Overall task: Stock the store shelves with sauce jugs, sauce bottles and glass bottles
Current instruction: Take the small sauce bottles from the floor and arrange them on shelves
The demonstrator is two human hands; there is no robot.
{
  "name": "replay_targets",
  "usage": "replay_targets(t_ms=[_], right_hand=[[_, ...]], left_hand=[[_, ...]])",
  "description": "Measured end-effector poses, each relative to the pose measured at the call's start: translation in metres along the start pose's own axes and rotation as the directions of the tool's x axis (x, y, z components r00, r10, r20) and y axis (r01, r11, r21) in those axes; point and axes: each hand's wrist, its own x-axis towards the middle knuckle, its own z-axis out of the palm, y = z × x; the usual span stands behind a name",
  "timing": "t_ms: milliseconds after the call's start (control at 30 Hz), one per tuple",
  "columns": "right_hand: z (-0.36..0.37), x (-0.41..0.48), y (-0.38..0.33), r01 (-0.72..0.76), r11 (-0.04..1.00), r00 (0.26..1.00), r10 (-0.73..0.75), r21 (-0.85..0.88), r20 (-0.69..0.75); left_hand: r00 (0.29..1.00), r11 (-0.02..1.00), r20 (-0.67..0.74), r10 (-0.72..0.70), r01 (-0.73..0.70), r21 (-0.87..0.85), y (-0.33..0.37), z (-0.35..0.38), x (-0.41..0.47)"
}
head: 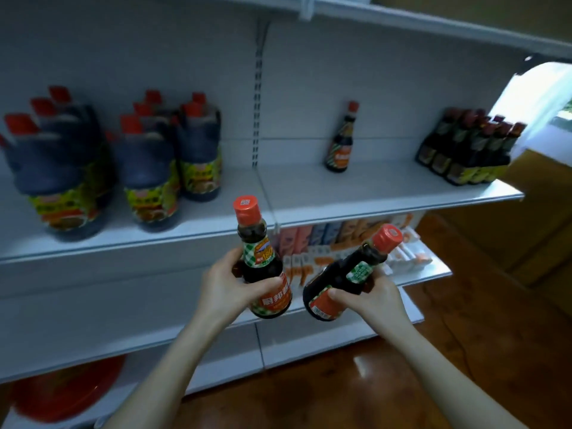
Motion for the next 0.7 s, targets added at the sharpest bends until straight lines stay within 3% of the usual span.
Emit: replay_targets(t_ms=[300,700], right_hand=[[-0.113,0.093,-0.013,0.142,0.988,0.986,-0.137,0.054,-0.098],[-0.142,0.261,-0.012,0.140,0.989,0.986,-0.136,0.042,-0.094]], left_hand=[[0.993,0.994,-0.058,0.101,-0.098,0.052,0.082,0.085,0.084],[0.994,0.984,-0.020,0.103,-0.099,0.149,0.090,0.153,0.239]])
